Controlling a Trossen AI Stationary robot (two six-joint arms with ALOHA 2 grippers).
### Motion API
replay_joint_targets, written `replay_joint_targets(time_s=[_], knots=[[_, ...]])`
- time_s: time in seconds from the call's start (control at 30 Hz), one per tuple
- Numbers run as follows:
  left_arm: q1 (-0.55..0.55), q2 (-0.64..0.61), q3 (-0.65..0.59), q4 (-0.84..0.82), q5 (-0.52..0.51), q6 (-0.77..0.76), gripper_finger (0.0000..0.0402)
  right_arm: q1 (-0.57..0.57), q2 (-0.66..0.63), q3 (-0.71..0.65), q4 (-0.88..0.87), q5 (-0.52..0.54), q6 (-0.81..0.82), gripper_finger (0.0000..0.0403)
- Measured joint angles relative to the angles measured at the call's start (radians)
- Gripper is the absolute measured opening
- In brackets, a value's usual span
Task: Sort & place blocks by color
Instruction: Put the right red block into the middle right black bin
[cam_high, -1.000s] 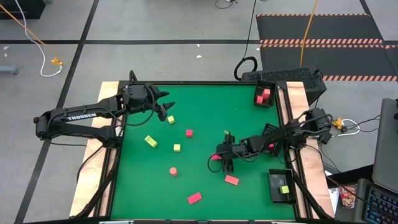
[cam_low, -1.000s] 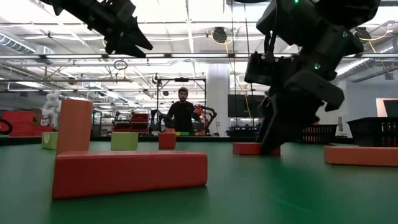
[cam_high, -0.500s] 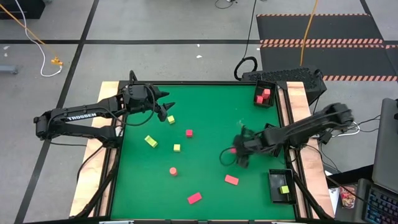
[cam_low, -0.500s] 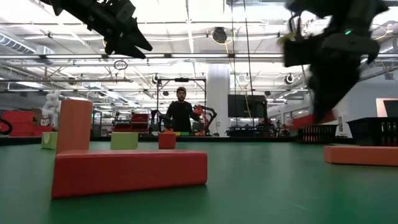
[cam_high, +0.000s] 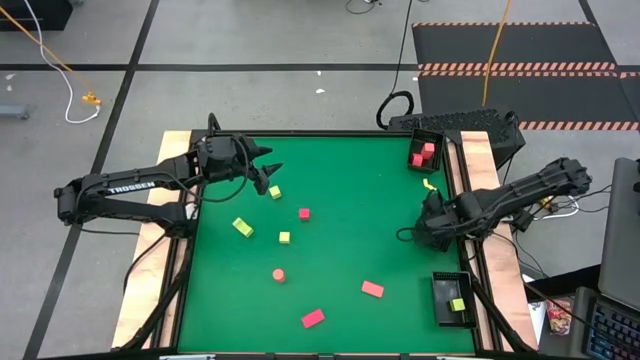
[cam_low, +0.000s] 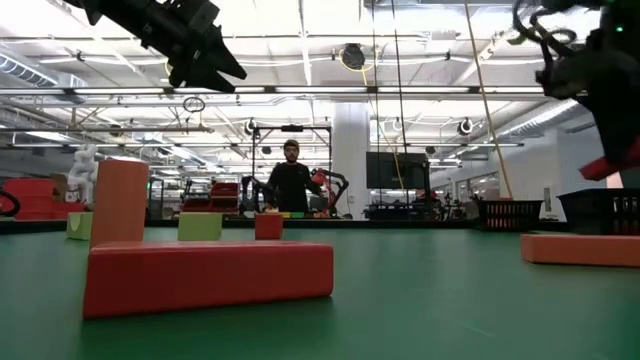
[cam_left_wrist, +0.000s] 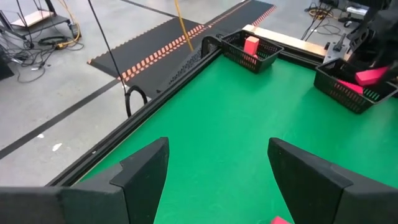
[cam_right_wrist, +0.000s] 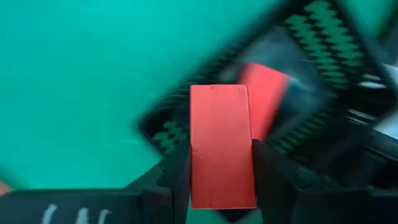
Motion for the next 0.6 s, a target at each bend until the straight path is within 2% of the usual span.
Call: replay_joint_targets(time_s=[0.13,0.3,0.4,0.53,0.6], knots=[[0.001,0.000,0.000,0.025,0.000,0.008,0.0273,0.000,0.000,-0.028,-0.053,-0.017,0.059,0.0130],[0.001,0.000,0.000,0.064,0.000,0.078,0.0273,0.000,0.005,-0.043,-0.040,-0.024,0.053,0.0247],[-0.001,0.020,0.000,0.056,0.023,0.094,0.0273,0.000,0.004,-0.043,-0.039,-0.015,0.058,0.0302],[-0.008,0.086,0.001,0.034,0.036,0.072,0.0273,0.000,0.004,-0.041,-0.030,0.015,0.056,0.0323],[-0.012,0.134,0.001,0.014,0.035,0.044,0.0273,0.001,0.003,-0.042,-0.009,0.107,-0.005,0.0321]])
